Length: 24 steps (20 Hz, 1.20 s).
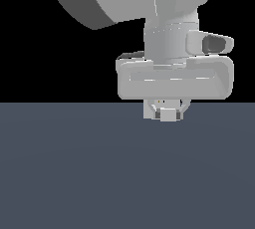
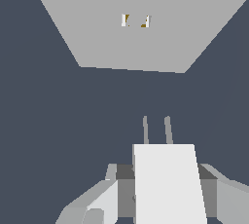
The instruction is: Plug the charger into the wall socket.
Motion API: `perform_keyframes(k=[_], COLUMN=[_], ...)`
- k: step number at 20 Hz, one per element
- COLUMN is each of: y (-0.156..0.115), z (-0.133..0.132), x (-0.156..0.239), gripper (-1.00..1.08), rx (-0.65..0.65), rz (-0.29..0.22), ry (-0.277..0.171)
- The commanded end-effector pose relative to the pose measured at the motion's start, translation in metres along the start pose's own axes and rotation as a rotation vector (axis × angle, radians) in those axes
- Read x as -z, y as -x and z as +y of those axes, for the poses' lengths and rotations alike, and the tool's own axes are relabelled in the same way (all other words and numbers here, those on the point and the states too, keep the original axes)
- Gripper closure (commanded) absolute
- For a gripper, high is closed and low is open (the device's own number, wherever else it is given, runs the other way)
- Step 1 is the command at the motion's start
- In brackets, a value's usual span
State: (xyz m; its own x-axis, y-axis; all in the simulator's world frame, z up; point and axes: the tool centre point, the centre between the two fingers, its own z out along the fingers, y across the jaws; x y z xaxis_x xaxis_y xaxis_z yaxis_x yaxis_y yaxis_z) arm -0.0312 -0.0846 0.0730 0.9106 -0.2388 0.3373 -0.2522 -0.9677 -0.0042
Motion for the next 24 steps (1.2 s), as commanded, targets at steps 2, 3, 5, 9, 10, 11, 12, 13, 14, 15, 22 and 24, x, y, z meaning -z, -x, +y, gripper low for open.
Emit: perform_keyframes(k=[2,3,5,9,10,11,12,13,14,15,22,24], y=[-0.009,-0.011,-0.015,-0.022,-0.023,-0.024,-0.025,-0.025,-0.025,-0.026,-0.027,-0.030], z=[-0.007,-0.009,-0.012,-0.016,-0.017,-0.018,-0.018,-0.019,-0.019,-0.019,-0.019,-0.019], x=[0.008,0.010,0.013,0.017,0.018,0.019,0.019,0.019,0.020,0.020,0.019,0.018], gripper=[1.08,1.08,1.08,1.08,1.08,1.08,1.08,1.08,1.08,1.08,1.08,1.08], rx=[-0.026,-0.032,-0.043,-0.059,-0.062,-0.064,-0.066,-0.068,-0.069,-0.069,-0.068,-0.068], rz=[0.000,-0.001,-0.001,-0.002,-0.002,-0.002,-0.003,-0.003,-0.003,-0.003,-0.003,-0.003], ry=[0.010,0.013,0.017,0.025,0.026,0.027,0.028,0.029,0.029,0.029,0.029,0.029])
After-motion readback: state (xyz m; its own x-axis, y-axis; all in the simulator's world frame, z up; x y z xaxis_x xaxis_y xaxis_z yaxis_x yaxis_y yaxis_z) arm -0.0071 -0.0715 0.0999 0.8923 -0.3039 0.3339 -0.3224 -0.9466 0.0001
